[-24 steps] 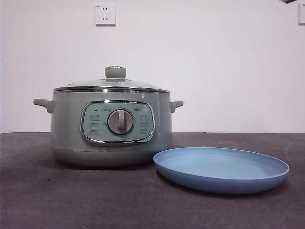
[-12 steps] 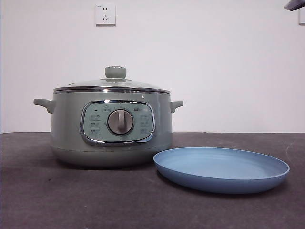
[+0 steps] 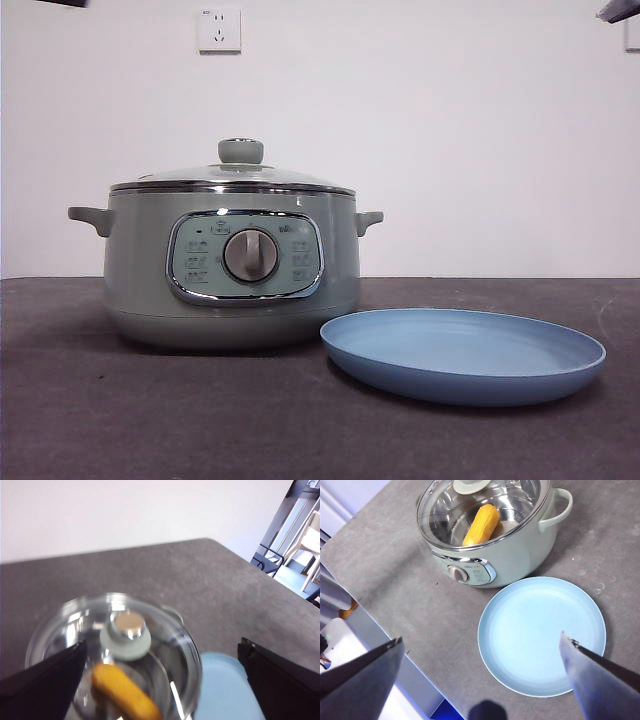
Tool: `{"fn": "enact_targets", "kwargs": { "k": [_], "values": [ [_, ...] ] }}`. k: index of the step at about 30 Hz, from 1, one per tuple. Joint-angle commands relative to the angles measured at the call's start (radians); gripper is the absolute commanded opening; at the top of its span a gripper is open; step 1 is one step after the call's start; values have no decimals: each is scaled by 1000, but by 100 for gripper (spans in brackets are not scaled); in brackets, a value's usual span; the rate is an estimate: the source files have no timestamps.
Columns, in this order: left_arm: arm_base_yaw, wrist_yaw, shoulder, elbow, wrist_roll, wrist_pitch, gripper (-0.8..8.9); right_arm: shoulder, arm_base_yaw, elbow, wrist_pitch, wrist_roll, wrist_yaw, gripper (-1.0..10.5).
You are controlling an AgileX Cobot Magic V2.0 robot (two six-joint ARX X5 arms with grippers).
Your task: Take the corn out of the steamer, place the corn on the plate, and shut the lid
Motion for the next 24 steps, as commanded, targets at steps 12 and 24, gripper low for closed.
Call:
{"fn": "enact_targets", "kwargs": {
  "k": [12, 24],
  "values": [
    [-179, -270, 396, 173, 119, 237, 502, 0, 2, 2, 3, 8, 2, 603],
    [-203, -323, 588, 174, 123, 281, 502, 0, 2, 2, 2, 15, 2, 602]
  ]
}}
